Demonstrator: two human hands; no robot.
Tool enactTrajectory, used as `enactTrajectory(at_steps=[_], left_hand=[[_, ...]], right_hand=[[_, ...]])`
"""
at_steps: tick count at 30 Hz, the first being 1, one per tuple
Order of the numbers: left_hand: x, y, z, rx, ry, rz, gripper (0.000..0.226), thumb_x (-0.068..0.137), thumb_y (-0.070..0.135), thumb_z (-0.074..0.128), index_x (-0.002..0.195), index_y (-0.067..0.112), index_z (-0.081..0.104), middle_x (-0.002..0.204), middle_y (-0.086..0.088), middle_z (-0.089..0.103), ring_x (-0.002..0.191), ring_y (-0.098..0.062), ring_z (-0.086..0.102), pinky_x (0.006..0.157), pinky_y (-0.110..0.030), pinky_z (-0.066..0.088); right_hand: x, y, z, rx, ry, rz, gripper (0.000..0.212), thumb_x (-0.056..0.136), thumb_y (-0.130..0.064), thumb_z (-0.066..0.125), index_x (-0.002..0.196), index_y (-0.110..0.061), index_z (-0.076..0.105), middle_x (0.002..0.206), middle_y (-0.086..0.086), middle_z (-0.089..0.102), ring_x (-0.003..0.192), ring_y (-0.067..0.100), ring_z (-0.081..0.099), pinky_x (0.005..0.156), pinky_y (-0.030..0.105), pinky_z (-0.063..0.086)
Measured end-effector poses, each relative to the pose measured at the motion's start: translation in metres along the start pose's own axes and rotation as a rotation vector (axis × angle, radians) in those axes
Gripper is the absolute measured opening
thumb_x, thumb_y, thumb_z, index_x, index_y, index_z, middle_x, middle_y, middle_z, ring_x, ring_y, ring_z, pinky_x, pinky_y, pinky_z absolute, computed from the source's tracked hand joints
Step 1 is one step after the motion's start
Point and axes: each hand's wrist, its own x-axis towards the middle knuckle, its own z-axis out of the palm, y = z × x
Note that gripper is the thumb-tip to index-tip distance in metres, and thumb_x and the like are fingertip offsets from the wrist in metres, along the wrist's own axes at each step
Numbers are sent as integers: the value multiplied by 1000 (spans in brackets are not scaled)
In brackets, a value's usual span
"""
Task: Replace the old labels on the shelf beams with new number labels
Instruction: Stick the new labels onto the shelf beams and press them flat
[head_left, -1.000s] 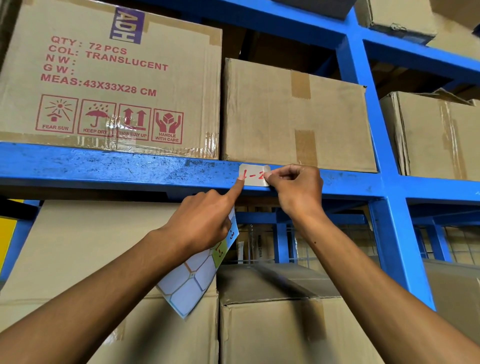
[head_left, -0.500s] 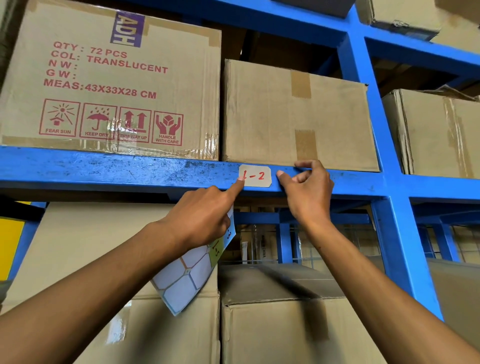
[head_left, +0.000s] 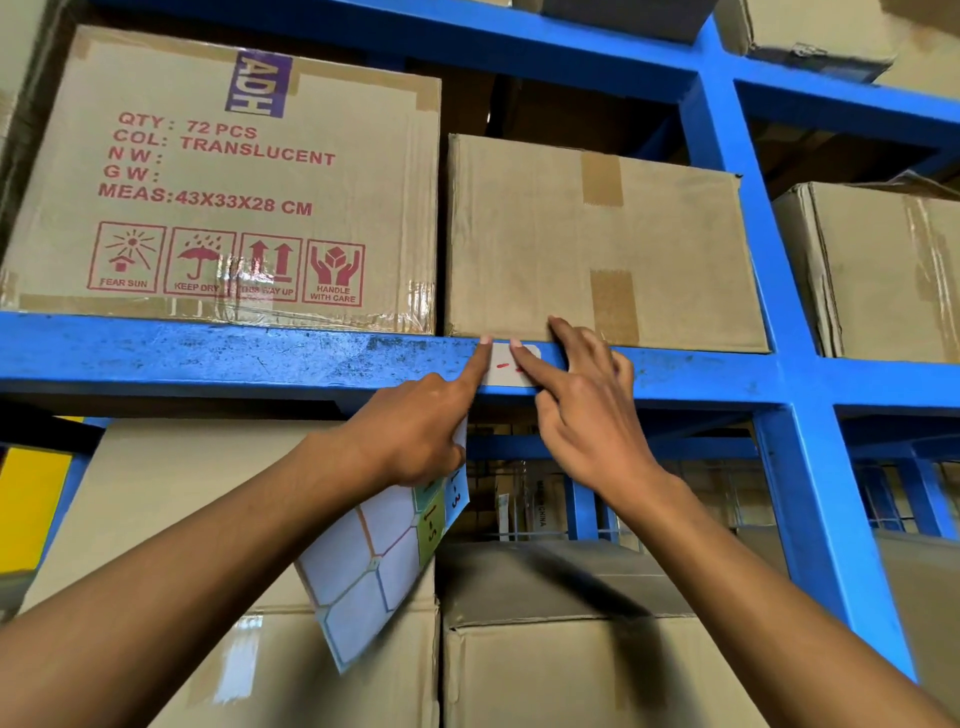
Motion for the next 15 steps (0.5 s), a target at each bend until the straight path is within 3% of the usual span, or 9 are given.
enactTrajectory(at_steps=[5,9,12,15], left_hand=[[-11,-3,10,-44,-18,-22,106,85,25,61,140,34,-29,90,-6,50,66,-16,42,62,-32,39],[-18,3,14,-22,-8,-20,109,83,22,61,138,32,-32,67,3,41,61,-17,44,59,-34,39],[-18,7,17,-45,16,-25,109,82,20,62,139,30,-31,64,3,40,57,-14,42,53,-31,36],[-22,9,21,-52,22,-26,109,83,20,62,139,30,-32,63,4,39,58,-13,46,46,-27,33]], right_hand=[[-9,11,4,-32,21,101,52,91,-19,42,141,-29,35,155,11,20,141,27,14,112,43,14],[-15,-5,9,-51,49,19,56,84,-22,37,140,-22,37,158,13,11,143,28,11,110,45,11],[-23,-7,13,-75,8,-36,62,80,-24,34,142,-22,34,158,13,10,145,27,10,109,40,5],[-33,8,11,-67,33,37,62,80,-23,36,142,-27,35,157,16,16,144,29,14,110,44,12]])
